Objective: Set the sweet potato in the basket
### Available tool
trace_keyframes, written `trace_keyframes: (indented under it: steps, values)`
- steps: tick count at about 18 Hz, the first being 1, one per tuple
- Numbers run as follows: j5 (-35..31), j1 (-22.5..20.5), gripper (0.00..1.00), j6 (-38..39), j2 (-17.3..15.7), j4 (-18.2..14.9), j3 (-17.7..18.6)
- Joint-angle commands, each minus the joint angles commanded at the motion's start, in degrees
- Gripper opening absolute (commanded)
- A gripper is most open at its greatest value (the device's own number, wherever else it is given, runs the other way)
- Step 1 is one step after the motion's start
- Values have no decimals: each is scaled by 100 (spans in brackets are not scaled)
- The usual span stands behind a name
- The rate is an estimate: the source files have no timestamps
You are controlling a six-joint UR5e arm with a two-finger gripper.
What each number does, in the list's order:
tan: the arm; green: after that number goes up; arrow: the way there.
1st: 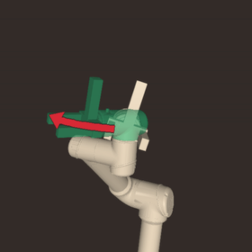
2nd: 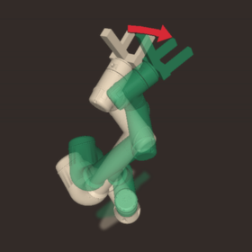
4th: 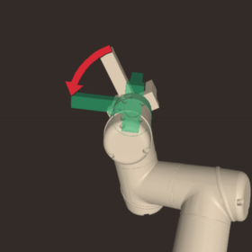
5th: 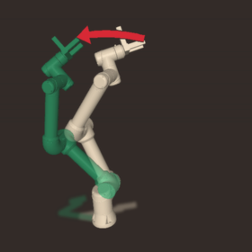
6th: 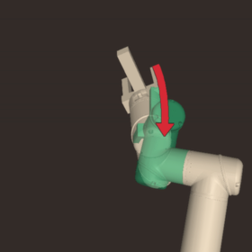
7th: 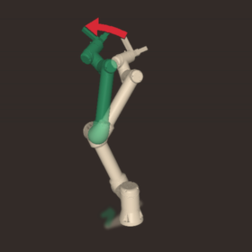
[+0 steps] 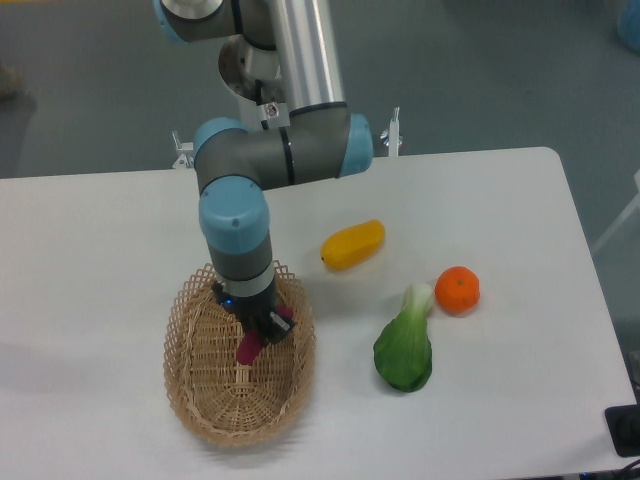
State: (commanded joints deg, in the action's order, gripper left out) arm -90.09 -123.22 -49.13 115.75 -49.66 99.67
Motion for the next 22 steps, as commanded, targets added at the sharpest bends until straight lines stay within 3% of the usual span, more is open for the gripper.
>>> trace_keyframes:
  steps: [8,10,11,12,22]
  values:
    - [-158,97,48,-9,115,167,9]
    - [-158,97,68,0,106,167,-9]
    - [-184,97,91,0,106,193,-9]
    - [-254,97,100,-9,88,193,-17]
    - [-422,-113,100,325,-553,211,-360]
